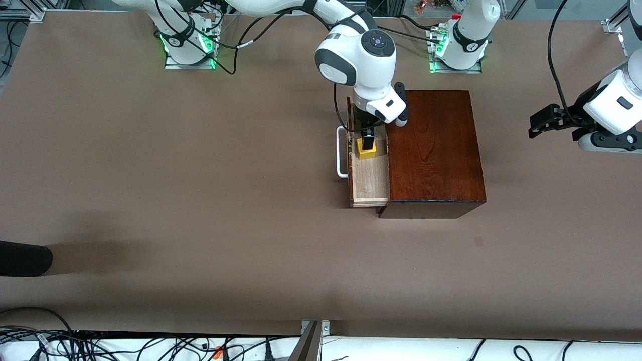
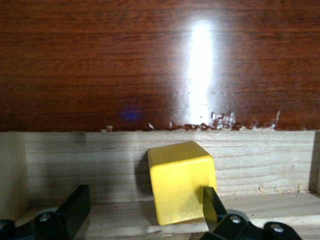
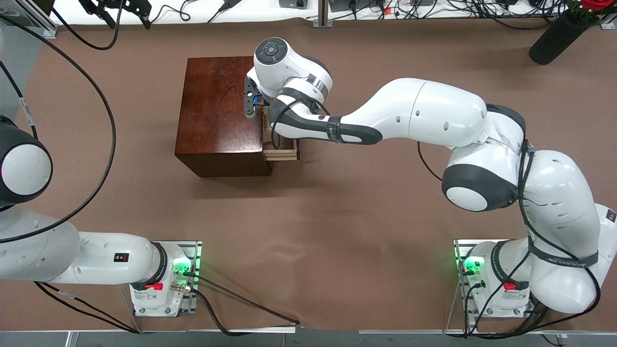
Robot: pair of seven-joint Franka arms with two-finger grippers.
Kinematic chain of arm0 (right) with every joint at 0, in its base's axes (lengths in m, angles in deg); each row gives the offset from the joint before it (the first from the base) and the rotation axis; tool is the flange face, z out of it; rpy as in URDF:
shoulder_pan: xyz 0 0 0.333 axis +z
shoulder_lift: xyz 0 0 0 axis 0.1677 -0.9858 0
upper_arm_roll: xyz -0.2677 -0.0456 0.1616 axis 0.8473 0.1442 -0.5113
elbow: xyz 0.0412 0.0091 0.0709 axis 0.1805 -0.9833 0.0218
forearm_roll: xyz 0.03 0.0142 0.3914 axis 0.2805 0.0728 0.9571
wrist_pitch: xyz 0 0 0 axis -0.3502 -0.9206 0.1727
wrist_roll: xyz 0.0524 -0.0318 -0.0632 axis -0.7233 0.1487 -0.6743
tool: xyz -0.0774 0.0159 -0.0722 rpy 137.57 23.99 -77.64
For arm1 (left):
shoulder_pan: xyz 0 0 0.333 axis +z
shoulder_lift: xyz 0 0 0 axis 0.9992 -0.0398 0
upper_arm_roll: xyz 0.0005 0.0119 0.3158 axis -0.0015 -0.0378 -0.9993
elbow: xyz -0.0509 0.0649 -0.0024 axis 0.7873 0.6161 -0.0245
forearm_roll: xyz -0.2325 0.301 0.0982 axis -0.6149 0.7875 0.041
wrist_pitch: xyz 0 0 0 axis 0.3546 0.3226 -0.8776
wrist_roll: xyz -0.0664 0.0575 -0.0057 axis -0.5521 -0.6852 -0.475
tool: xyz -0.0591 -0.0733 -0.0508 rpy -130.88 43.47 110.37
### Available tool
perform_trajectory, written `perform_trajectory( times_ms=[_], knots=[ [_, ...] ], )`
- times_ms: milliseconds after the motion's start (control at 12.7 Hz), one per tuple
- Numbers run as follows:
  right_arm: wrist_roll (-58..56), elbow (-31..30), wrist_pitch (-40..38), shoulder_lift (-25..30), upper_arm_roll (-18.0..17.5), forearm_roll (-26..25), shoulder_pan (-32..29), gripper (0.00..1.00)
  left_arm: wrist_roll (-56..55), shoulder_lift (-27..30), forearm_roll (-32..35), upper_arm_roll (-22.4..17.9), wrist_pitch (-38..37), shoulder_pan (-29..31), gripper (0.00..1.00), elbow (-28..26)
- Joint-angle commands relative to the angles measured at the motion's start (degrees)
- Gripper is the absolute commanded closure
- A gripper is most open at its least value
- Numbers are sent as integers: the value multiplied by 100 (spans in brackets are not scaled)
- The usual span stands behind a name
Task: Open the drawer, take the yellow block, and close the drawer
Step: 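Close the right gripper on the yellow cube and lift it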
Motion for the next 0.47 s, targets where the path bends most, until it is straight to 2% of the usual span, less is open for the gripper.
perform_trajectory(
  times_ms=[0, 394],
  knots=[
    [-35, 262, 11, -96, 0, -78, -8, 0, 14, -70, 116, 28, -62, 27, 0, 160],
    [-17, 271, 204, -184, 35, -78, -17, 0, 14, -70, 116, 28, -62, 27, 0, 160]
  ],
)
